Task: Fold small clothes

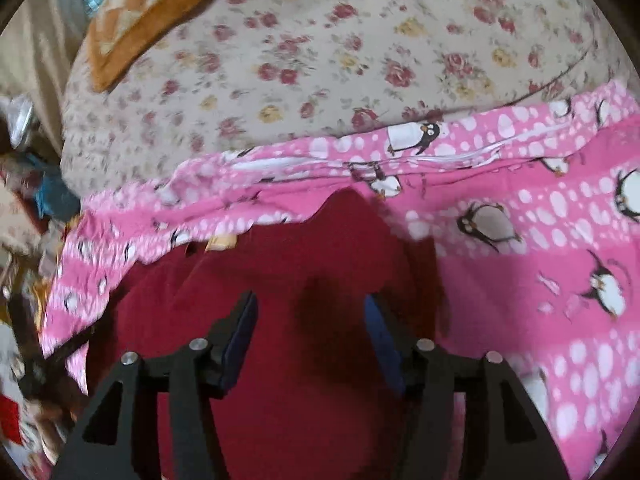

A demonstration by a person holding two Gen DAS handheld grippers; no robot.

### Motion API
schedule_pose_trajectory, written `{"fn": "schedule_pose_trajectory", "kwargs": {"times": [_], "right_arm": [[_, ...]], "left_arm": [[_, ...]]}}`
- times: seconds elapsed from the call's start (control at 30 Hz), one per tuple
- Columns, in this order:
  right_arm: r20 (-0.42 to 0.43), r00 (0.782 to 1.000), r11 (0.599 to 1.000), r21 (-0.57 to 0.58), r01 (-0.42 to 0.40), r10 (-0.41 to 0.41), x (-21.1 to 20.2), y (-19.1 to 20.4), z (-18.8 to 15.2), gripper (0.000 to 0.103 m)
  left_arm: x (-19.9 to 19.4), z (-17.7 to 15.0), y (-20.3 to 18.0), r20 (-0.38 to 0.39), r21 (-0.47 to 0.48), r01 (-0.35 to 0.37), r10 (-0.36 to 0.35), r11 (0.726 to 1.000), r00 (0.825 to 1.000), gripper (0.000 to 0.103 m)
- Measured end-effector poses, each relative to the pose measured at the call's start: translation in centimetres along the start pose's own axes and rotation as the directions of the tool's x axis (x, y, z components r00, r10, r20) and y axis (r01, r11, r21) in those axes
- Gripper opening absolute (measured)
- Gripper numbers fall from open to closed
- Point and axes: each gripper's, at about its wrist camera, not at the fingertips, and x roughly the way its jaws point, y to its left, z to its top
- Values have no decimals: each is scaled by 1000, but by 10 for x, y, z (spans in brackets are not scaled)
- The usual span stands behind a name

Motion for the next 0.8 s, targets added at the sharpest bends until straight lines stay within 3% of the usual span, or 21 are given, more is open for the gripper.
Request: {"fn": "schedule_pose_trajectory", "kwargs": {"times": [0.2,0.3,0.4,0.57,0.7,0.8], "right_arm": [[29,998,998,-24,64,-63,-21,-7,-21,61],[-62,990,992,-22,123,-124,0,-17,-28,61],[-92,993,995,57,84,-79,5,-33,-31,61],[-12,989,988,32,151,-150,-25,-20,-29,61],[41,998,999,-4,54,-54,-41,11,-23,61],[-16,999,997,-48,-52,52,-25,43,-21,61]], "left_arm": [[-2,-2,1,4,3,-4,4,1000,1000,16],[-2,-3,1,4,6,-8,8,1000,1000,16],[-2,-3,2,2,6,-6,6,1000,1000,16],[0,-3,1,1,8,-7,7,1000,1000,16],[0,-3,2,0,3,-5,5,1000,1000,16],[0,-4,3,-4,-11,1,-1,1000,1000,16]]}}
